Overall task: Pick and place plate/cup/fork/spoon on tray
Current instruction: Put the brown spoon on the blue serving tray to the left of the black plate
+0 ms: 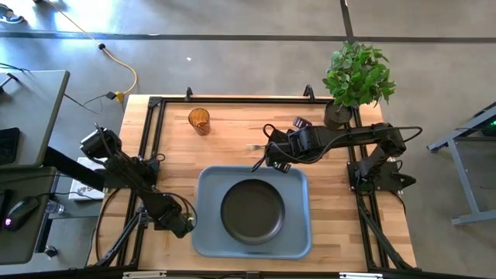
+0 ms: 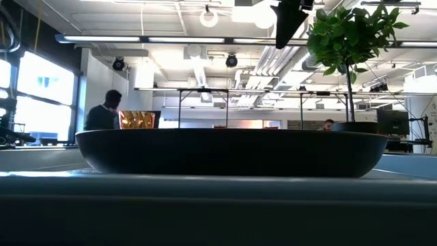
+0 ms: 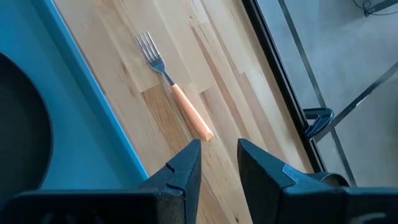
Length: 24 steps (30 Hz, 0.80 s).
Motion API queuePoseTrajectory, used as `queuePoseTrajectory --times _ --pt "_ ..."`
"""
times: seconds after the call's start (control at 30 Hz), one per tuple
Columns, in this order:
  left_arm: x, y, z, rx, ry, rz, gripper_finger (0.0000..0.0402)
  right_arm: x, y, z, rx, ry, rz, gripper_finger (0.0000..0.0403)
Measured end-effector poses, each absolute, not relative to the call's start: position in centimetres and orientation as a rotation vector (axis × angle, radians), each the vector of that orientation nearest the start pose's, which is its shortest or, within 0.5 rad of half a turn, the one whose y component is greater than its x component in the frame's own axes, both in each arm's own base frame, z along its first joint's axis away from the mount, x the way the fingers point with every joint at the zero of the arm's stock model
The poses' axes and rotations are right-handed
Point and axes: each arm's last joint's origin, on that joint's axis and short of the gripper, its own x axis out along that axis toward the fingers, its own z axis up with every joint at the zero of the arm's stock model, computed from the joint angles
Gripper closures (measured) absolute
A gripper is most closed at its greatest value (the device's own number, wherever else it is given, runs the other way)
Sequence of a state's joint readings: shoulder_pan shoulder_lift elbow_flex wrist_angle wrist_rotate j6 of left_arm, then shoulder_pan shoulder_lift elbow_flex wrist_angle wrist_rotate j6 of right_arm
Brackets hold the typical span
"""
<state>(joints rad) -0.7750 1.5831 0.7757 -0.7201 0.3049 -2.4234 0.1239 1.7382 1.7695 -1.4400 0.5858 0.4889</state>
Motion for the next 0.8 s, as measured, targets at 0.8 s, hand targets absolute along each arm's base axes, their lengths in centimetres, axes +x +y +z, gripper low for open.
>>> queuePoseTrajectory --times 0.8 --pt "18.4 -16.8 15.8 -1.32 1.248 1.193 0.0401 32.2 2.5 34.1 -0.058 1.182 -0.668 0.0308"
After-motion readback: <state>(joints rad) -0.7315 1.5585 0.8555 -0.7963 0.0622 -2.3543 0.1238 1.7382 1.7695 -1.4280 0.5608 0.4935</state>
